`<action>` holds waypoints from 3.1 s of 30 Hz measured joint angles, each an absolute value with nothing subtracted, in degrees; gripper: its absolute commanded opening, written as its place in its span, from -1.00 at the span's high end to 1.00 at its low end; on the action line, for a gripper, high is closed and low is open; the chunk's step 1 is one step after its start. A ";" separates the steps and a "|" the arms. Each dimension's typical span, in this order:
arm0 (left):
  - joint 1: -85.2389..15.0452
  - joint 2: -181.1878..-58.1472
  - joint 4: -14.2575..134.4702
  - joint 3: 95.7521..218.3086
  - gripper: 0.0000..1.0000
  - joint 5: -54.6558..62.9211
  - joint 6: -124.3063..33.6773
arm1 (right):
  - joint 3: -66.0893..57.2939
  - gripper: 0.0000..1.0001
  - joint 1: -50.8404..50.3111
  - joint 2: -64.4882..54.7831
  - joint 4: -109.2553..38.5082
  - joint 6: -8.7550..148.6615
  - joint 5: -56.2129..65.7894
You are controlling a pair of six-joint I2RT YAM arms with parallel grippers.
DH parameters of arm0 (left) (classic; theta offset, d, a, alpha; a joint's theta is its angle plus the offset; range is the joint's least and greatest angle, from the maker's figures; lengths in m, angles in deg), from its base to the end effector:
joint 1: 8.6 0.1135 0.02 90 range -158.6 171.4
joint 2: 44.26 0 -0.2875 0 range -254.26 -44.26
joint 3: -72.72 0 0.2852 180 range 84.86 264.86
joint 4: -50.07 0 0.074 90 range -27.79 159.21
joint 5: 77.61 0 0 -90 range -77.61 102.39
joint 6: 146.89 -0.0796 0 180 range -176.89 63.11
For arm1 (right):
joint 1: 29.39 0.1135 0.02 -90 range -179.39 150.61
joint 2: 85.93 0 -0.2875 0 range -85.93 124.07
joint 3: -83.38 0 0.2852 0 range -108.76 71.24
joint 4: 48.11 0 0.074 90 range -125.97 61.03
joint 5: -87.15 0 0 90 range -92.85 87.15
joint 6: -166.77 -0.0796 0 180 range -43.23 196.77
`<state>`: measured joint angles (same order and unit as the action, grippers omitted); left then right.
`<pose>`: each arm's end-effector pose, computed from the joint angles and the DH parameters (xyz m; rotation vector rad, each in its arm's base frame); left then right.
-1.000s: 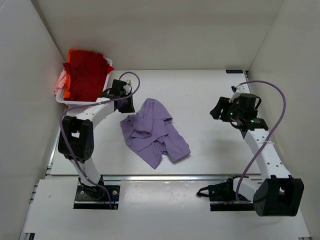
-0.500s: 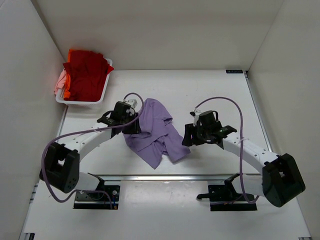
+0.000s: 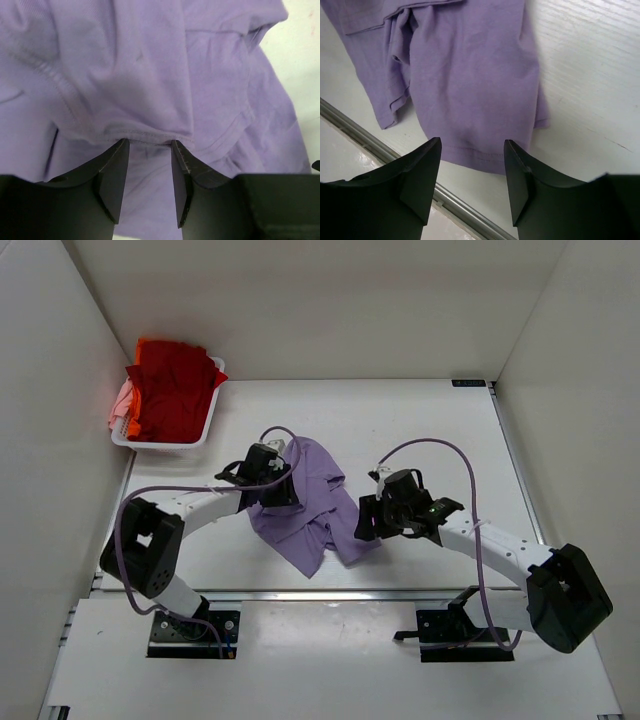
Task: Fold and stack the t-shirts
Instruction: Flatten out the tshirt
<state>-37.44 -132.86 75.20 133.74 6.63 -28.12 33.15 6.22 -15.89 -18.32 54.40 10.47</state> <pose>0.3103 -0.1800 0.1470 0.0451 2.5674 -0.5306 0.2237 0.1828 0.1717 -0.4015 2.5121 0.7128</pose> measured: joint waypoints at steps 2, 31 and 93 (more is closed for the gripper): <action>-37.77 -134.02 74.42 134.53 -0.01 6.92 -27.64 | 33.15 -0.06 6.25 -15.87 -18.30 54.40 9.88; -37.57 -140.38 68.21 135.69 1.00 5.13 -22.83 | 29.98 0.70 23.34 -2.45 -21.49 52.52 2.54; -26.16 -96.73 105.89 184.39 1.00 3.03 -32.64 | 7.88 1.00 -35.48 -61.70 4.06 66.75 12.63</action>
